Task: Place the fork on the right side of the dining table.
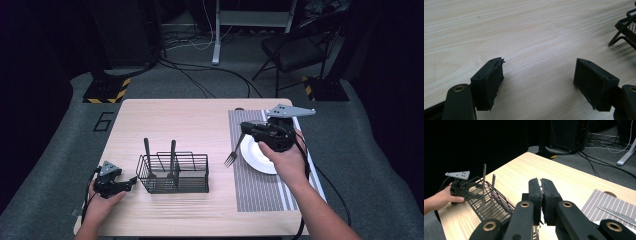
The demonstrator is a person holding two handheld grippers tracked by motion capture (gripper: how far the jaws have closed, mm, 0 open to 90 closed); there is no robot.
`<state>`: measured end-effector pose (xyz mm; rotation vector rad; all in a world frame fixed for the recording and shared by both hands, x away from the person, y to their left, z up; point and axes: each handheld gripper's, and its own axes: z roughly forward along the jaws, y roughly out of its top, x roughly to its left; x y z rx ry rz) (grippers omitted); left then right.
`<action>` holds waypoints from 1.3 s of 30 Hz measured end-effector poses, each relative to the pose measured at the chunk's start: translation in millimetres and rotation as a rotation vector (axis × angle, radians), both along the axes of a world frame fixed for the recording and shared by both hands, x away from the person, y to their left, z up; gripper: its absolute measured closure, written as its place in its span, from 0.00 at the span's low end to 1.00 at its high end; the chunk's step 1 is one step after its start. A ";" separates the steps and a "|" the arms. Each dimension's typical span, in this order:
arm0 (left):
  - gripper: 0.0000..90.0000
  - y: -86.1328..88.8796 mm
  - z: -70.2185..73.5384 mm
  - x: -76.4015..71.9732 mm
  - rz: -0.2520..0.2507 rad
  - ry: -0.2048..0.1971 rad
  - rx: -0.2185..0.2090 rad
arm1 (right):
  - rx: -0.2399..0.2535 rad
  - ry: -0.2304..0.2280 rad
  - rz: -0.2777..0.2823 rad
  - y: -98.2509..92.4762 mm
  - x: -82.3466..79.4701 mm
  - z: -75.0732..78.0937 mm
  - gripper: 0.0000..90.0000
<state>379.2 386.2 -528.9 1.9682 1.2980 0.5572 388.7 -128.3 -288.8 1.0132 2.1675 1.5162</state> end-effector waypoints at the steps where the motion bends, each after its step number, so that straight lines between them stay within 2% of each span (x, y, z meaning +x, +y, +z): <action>1: 0.26 -0.5 -0.3 -0.1 0.003 -0.003 0.000 | 0.004 0.001 -0.002 -2.2 -0.4 -3.6 0.96; 11: 0.26 -0.3 -0.1 -0.1 0.000 -0.002 0.003 | 0.000 0.004 -0.034 -11.6 -5.7 -16.8 0.96; 14: 0.26 -1.0 -1.2 0.2 0.007 -0.016 -0.001 | 0.002 0.012 -0.047 -15.4 -6.9 -23.5 0.97; 24: 0.26 -1.1 -1.1 0.0 0.006 -0.014 0.001 | -0.011 0.031 -0.089 -23.1 -8.4 -46.0 0.96; 27: 0.26 -1.0 -1.1 0.0 0.005 -0.014 0.003 | 0.000 0.042 -0.105 -27.1 -10.0 -54.2 0.96; 34: 0.26 -1.0 -1.1 0.1 0.006 -0.014 0.000 | 0.005 0.061 -0.122 -30.2 -10.4 -67.3 0.97; 35: 0.26 -0.4 -0.2 -0.1 0.001 -0.003 0.003 | 0.003 0.062 -0.125 -30.5 -10.3 -68.9 0.97; 36: 0.26 -1.0 -1.1 0.1 0.006 -0.015 -0.001 | 0.002 0.065 -0.130 -30.9 -10.4 -71.1 0.97; 39: 0.26 -1.0 -1.1 0.0 0.006 -0.014 0.000 | 0.000 0.066 -0.134 -31.5 -10.7 -72.8 0.96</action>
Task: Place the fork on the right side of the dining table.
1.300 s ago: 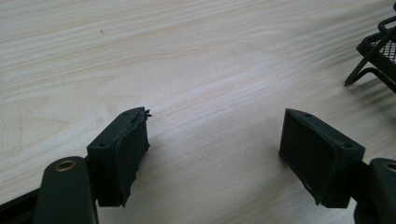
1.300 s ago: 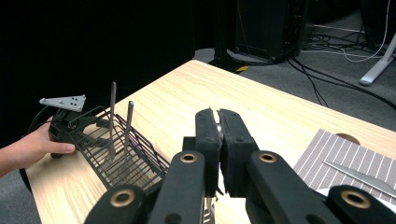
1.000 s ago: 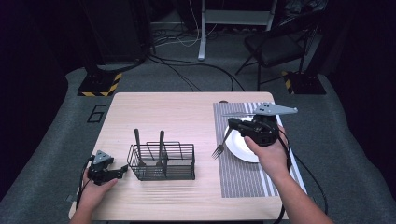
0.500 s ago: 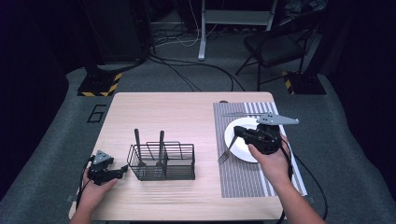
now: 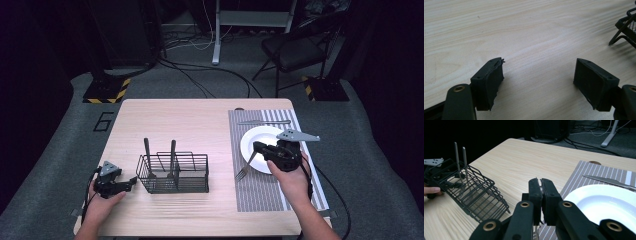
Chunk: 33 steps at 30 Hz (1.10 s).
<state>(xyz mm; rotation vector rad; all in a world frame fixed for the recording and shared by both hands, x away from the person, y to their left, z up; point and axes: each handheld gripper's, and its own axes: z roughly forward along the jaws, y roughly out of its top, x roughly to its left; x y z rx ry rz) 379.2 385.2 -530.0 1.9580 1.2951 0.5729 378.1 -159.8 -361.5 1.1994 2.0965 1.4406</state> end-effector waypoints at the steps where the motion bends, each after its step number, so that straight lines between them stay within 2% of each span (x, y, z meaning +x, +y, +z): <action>1: 0.26 0.0 0.0 0.0 0.000 0.000 0.001 | -0.002 -0.002 -0.002 -0.3 -0.1 -0.9 0.96; 21: 0.26 0.0 0.0 -0.1 -0.001 0.000 0.000 | 0.017 0.033 -0.050 -10.1 -0.5 -20.5 0.96; 23: 0.26 0.7 1.1 -0.3 -0.007 0.013 0.003 | 0.021 0.036 -0.055 -11.1 -0.5 -22.7 0.97; 27: 0.26 0.0 -0.1 -0.1 -0.001 -0.001 0.000 | 0.026 0.040 -0.064 -13.1 -1.2 -27.6 0.97; 33: 0.26 0.0 0.0 -0.1 -0.001 0.000 0.000 | 0.029 0.038 -0.076 -15.2 -2.3 -32.5 0.96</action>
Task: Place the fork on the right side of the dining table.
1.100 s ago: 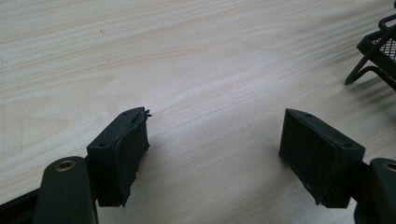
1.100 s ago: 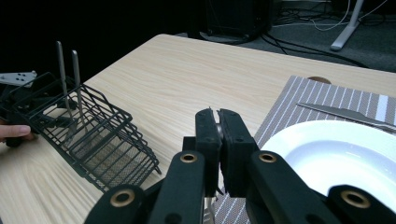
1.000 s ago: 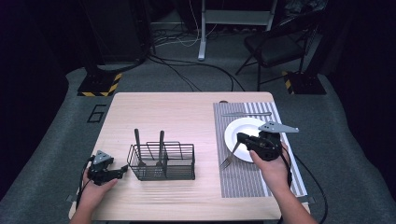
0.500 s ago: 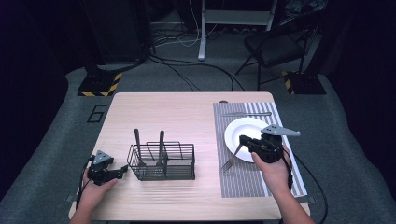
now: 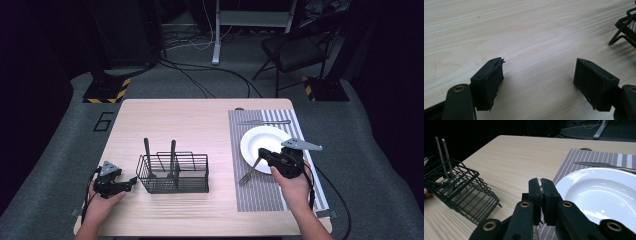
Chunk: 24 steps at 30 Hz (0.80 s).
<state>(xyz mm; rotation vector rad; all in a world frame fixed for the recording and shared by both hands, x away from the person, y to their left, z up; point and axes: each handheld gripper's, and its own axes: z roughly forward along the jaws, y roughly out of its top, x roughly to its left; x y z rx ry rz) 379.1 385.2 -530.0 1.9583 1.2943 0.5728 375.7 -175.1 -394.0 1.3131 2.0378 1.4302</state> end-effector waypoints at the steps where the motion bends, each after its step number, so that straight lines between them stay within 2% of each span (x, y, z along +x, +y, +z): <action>1: 0.26 -0.1 0.0 0.0 0.000 0.000 0.001 | 0.003 0.004 -0.002 -1.0 -0.1 -0.3 0.96; 22: 0.26 -0.1 0.0 0.0 0.000 0.000 0.002 | 0.041 0.034 -0.068 -29.3 -8.6 -12.8 0.94; 24: 0.26 -0.1 0.0 0.0 -0.001 0.000 0.002 | 0.032 0.029 -0.076 -32.4 -9.8 -14.9 0.93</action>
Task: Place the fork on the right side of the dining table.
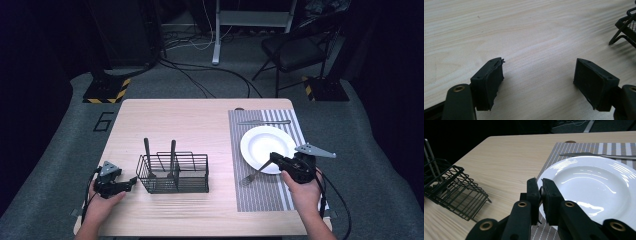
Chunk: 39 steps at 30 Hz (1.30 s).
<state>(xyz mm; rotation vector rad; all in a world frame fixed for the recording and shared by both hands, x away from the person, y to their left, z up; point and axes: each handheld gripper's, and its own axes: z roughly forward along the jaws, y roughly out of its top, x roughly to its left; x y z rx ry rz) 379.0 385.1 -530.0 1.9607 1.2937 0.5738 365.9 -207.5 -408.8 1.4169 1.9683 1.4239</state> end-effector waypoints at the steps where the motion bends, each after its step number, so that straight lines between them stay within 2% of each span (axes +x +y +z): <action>1: 0.26 0.0 0.0 0.0 0.000 0.000 0.000 | -0.002 -0.001 -0.002 -1.3 -0.3 -0.9 0.93; 18: 0.26 -0.2 -0.2 0.0 0.001 -0.002 0.002 | 0.102 0.074 -0.050 -37.3 -4.2 -25.8 0.90; 25: 0.26 -0.2 -0.2 0.0 0.000 -0.002 0.003 | 0.125 0.089 -0.063 -48.6 -4.7 -37.1 0.88; 35: 0.26 -0.2 -0.2 0.1 0.001 -0.002 0.002 | 0.174 0.136 -0.101 -62.1 -7.0 -54.2 0.86; 39: 0.26 -0.1 -0.2 1.0 0.005 -0.004 0.003 | 0.175 0.138 -0.101 -65.4 -8.9 -58.4 0.85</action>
